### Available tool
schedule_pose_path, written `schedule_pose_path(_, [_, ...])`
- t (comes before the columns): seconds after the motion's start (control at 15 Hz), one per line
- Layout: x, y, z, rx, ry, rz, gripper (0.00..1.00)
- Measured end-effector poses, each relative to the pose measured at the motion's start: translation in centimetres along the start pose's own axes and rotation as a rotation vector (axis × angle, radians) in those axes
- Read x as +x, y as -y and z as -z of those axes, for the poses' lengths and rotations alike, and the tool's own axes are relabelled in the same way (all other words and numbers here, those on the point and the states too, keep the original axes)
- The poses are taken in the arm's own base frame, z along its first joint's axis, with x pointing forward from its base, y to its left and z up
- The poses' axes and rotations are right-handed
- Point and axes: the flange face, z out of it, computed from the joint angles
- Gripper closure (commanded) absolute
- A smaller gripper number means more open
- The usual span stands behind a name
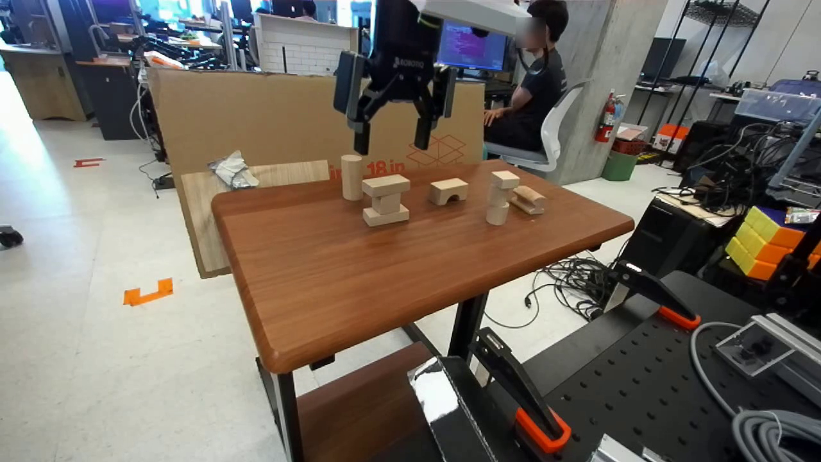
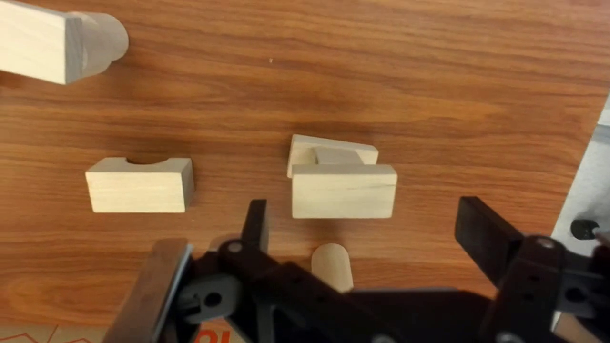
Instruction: Move the rectangle to the right
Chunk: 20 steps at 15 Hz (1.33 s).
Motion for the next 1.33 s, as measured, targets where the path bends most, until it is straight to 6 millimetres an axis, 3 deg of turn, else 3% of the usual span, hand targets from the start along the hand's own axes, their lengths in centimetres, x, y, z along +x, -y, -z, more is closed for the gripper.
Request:
schedule_pose_path(0.47, [0.1, 0.3, -2.3, -0.003, 0.063, 0.017, 0.00])
schedule_pose_path(0.87, [1.0, 1.2, -3.3, -0.010, 0.118, 0.024, 0.00])
schedule_pose_path(1.33, [2.4, 0.9, -3.9, -0.038, 0.122, 0.010, 0.00])
